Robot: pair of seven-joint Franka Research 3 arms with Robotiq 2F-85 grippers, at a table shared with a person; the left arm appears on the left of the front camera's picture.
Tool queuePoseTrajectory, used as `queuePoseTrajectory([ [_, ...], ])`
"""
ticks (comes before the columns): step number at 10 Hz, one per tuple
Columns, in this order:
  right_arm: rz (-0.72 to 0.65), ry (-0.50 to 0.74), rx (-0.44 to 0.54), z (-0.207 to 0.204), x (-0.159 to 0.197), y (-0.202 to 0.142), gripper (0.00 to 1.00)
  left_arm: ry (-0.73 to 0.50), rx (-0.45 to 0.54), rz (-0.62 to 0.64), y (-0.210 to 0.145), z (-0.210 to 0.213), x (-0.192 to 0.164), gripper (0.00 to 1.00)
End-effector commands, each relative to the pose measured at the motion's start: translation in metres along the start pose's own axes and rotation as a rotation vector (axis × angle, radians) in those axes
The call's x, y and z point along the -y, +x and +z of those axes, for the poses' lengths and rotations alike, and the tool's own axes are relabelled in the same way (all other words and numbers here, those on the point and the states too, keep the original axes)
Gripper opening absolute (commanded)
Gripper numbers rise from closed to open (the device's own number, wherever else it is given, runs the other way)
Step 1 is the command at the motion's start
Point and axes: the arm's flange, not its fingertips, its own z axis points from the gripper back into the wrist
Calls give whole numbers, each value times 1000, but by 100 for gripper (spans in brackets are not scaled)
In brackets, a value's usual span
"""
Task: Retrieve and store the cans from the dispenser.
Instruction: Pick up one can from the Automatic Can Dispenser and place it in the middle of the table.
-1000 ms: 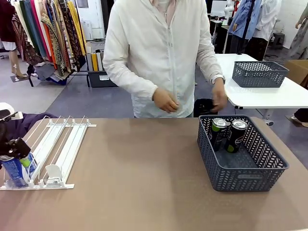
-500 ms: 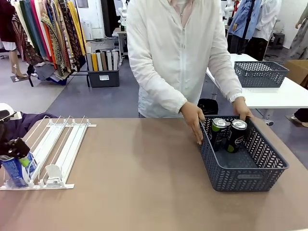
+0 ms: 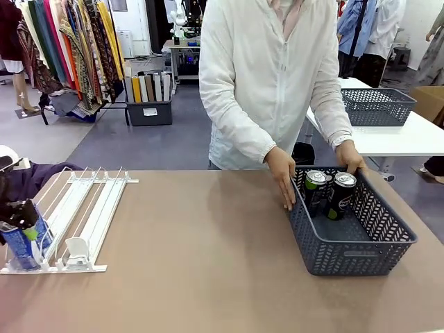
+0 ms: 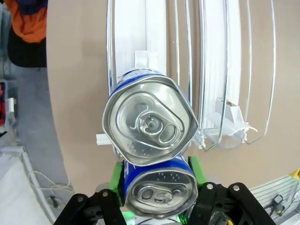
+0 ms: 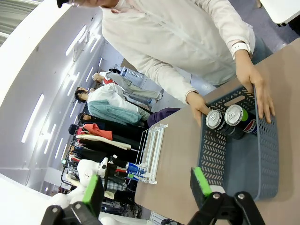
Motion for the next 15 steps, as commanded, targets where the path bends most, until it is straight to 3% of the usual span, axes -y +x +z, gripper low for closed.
queuePoseTrajectory([
  [1,17,24,21,-2,-3,4,100,20,17,11,-13,-6,1,0],
  [4,17,24,21,-2,-3,4,100,29,27,12,-15,-1,1,0],
  [7,17,24,21,-2,-3,4,100,64,94,-7,-30,30,4,0],
  [11,17,24,21,-2,-3,4,100,35,162,-42,-94,135,18,0],
  [15,17,24,21,-2,-3,4,100,-163,375,-53,-135,210,22,0],
])
